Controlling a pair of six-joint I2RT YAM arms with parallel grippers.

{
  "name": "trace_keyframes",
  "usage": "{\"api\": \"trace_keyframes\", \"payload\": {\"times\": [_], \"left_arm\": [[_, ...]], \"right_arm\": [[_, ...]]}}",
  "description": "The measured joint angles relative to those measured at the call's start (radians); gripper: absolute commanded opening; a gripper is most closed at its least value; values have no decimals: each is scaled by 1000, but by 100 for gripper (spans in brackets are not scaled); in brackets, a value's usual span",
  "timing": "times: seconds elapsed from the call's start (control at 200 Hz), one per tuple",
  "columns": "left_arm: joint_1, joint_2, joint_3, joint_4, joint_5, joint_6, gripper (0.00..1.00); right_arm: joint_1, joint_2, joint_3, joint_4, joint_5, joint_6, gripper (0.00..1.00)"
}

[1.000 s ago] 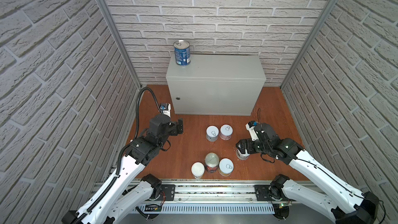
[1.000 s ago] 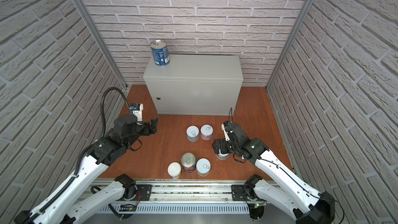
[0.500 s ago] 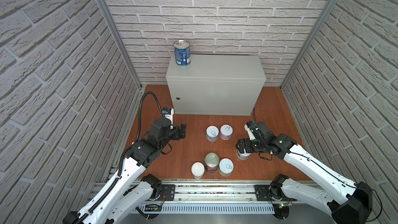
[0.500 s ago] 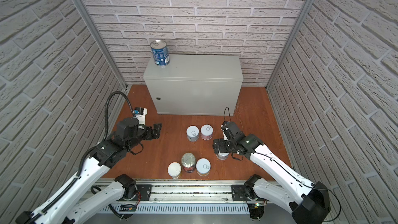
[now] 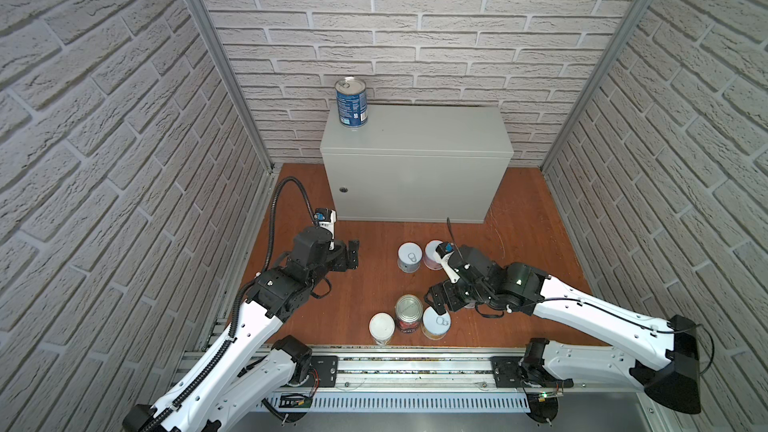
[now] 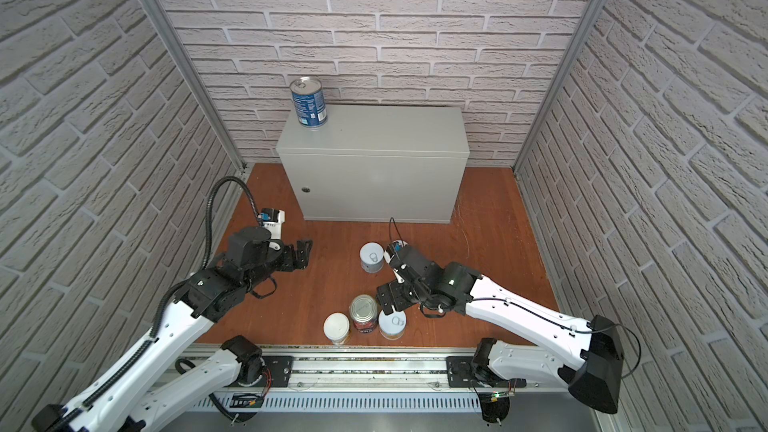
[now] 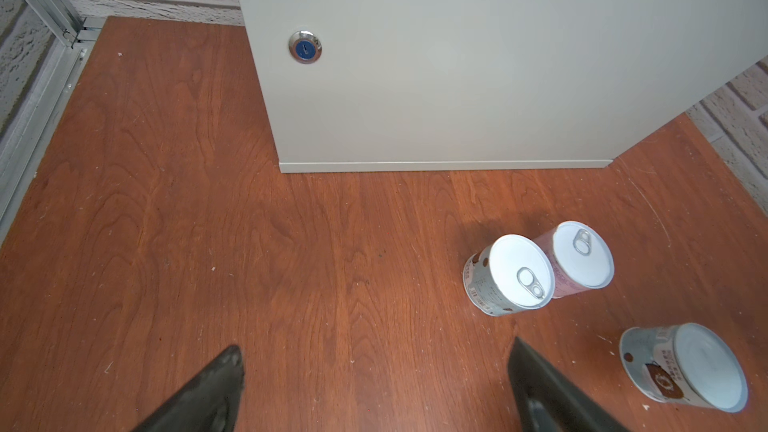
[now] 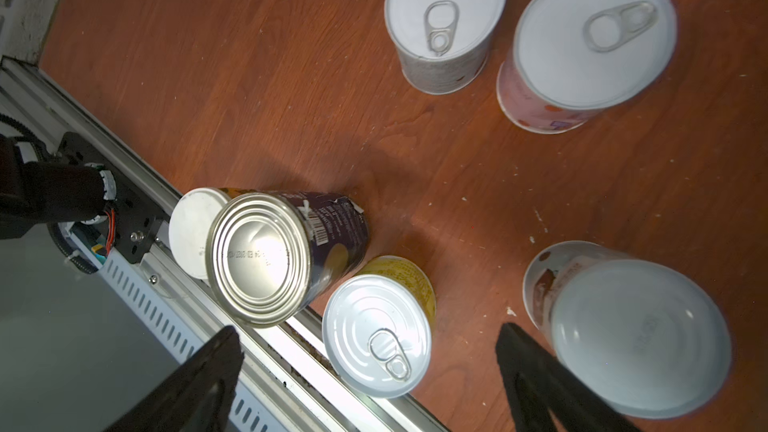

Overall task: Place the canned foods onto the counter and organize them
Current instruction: 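Lower the right gripper over the purple can nearest the robot and close it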

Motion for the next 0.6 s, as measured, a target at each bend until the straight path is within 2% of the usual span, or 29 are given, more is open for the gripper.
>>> {"api": "trace_keyframes", "payload": {"times": [0.25,0.6], "left_arm": [[38,21,9,-9,24,-16,98],[43,9,9,-9,32,-19,98]], "right_arm": [[125,150,37,23,50,40,99],[154,266,71,86,42,63,98]]}}
